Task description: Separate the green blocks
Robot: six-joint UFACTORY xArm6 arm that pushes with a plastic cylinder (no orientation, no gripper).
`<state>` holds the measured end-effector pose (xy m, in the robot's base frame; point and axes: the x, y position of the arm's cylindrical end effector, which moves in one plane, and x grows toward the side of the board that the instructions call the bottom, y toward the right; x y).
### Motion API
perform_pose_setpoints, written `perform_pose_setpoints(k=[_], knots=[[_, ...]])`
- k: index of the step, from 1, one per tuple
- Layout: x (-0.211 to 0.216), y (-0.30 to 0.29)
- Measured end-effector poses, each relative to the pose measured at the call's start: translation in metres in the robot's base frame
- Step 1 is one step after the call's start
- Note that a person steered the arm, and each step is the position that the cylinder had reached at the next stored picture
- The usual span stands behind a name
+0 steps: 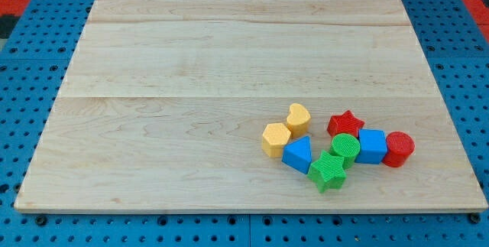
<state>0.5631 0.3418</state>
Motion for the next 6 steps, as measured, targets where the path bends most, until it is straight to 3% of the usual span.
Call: perform_pose_setpoints(k=[1, 3, 6], knots=[[0.019, -0.052], [0.014, -0.207], [-0.003, -0.214]])
